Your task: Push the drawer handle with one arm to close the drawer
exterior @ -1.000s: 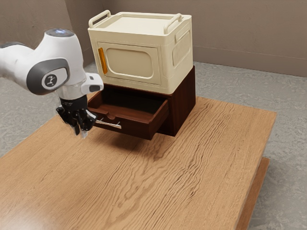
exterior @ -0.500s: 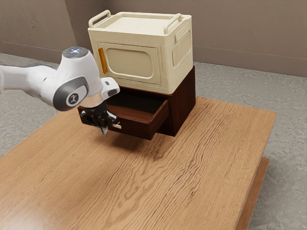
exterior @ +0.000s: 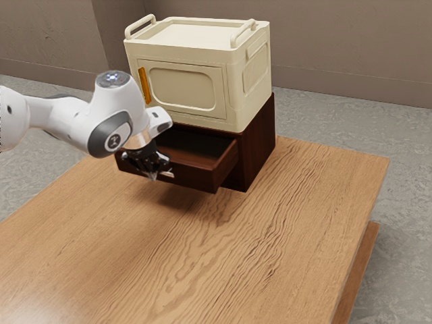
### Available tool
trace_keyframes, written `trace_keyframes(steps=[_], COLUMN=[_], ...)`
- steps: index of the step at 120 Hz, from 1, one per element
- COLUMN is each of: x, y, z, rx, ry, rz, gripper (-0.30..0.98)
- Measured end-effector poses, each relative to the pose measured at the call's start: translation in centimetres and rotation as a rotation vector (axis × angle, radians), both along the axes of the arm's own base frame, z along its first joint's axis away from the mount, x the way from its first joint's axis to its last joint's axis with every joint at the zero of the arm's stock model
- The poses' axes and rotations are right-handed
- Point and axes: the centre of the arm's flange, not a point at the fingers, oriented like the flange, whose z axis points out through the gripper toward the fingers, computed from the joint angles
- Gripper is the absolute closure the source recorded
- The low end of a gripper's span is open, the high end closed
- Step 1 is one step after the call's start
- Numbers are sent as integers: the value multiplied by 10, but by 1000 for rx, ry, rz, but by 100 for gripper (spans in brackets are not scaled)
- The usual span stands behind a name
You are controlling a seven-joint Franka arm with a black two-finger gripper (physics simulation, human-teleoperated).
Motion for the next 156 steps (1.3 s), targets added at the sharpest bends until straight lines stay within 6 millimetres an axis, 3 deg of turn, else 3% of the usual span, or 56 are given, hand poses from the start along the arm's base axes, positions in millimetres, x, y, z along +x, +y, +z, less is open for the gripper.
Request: trace_keyframes(steps=[63,156], x=[43,100], y=[10,7], z=[-2,-5], rx=[29,36], ry=[-34,-64], rz=[-15,-70], gripper=[79,79])
